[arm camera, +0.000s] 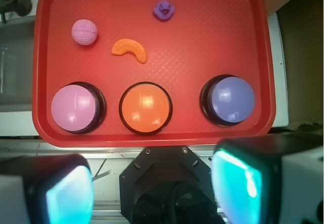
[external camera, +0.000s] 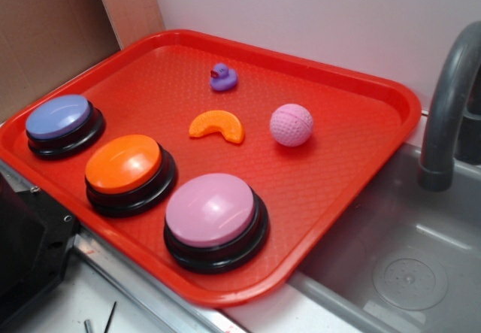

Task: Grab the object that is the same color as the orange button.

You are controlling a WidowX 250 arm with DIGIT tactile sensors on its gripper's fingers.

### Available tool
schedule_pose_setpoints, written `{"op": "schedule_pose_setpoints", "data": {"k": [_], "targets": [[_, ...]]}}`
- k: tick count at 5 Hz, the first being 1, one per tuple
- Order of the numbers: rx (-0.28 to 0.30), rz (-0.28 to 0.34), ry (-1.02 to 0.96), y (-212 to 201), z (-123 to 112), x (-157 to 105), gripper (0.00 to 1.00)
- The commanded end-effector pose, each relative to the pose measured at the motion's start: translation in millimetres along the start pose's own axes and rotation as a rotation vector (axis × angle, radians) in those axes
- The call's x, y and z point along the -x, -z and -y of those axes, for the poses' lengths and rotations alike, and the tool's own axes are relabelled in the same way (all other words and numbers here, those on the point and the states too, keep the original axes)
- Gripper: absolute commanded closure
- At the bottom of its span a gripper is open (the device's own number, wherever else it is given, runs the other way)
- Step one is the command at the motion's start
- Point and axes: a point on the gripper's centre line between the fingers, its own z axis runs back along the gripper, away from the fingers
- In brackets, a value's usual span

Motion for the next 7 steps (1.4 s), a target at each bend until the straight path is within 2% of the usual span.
{"op": "schedule_pose_setpoints", "data": {"k": [1,4,6,7], "targets": [[0.000,0.000,0.000,0.0,0.0,0.0,0.00],[-0.042,0.106,0.260,29.6,5.2,-39.7,0.00],[0.052,0.171,0.565,72.6,4.2,-83.5,0.00],[0.061,0.163,0.658,96.5,5.9,-105.4,0.00]]}}
